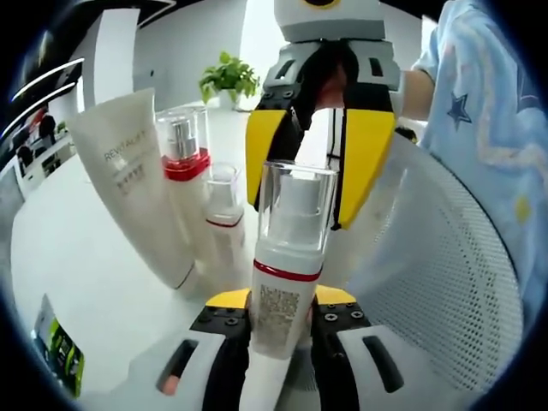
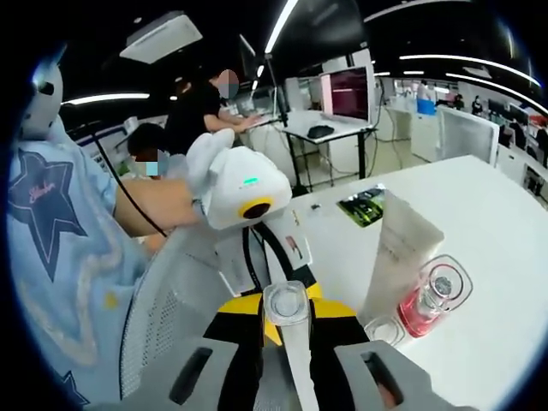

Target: Arrange the skincare products in the storage area until every visible bottle or jar stands upright without overlapping.

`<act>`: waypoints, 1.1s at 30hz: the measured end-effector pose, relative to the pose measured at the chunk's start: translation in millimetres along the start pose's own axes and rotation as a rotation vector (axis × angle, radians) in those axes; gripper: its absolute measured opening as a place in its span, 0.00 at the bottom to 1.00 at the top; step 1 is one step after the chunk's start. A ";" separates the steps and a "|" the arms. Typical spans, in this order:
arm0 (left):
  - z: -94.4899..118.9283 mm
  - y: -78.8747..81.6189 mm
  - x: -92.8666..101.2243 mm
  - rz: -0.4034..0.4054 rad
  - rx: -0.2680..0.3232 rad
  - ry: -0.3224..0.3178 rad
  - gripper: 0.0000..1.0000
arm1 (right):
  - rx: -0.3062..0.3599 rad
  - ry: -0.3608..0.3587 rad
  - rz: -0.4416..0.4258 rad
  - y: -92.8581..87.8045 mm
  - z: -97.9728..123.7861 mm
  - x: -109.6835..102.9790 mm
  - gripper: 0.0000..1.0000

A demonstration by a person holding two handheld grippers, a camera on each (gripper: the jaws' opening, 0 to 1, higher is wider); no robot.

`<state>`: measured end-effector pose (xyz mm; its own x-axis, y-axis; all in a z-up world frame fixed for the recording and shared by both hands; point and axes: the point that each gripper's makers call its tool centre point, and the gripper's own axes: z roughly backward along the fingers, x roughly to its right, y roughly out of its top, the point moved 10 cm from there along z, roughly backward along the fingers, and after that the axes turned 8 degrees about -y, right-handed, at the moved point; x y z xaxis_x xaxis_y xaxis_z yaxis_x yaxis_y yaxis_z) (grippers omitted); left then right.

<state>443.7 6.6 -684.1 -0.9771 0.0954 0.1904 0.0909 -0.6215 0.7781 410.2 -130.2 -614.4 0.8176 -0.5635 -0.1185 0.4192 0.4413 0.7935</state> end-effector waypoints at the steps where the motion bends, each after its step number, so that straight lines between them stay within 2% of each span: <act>1: -0.2 -0.1 0.0 0.000 -0.001 0.000 0.27 | 0.000 0.000 0.000 -0.1 0.0 0.0 0.12; 23: -1.3 -1.1 -0.2 -0.008 -0.018 0.004 0.27 | -0.017 -0.001 0.014 0.8 -1.3 0.1 0.12; 27: -2.7 -0.1 -1.4 -0.021 -0.016 0.000 0.26 | -0.040 0.000 0.009 6.1 -3.3 4.3 0.12; 31: 2.5 1.6 -6.9 -0.030 -0.009 0.055 0.27 | -0.023 -0.029 0.025 7.5 -2.5 4.2 0.12; 33: 2.8 1.5 -4.5 -0.035 -0.004 0.056 0.27 | -0.018 -0.026 0.023 7.7 -2.2 4.7 0.12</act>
<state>448.7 7.4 -682.1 -0.9889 0.0733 0.1295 0.0563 -0.6215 0.7814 418.1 -127.9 -610.1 0.8166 -0.5710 -0.0851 0.4081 0.4667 0.7846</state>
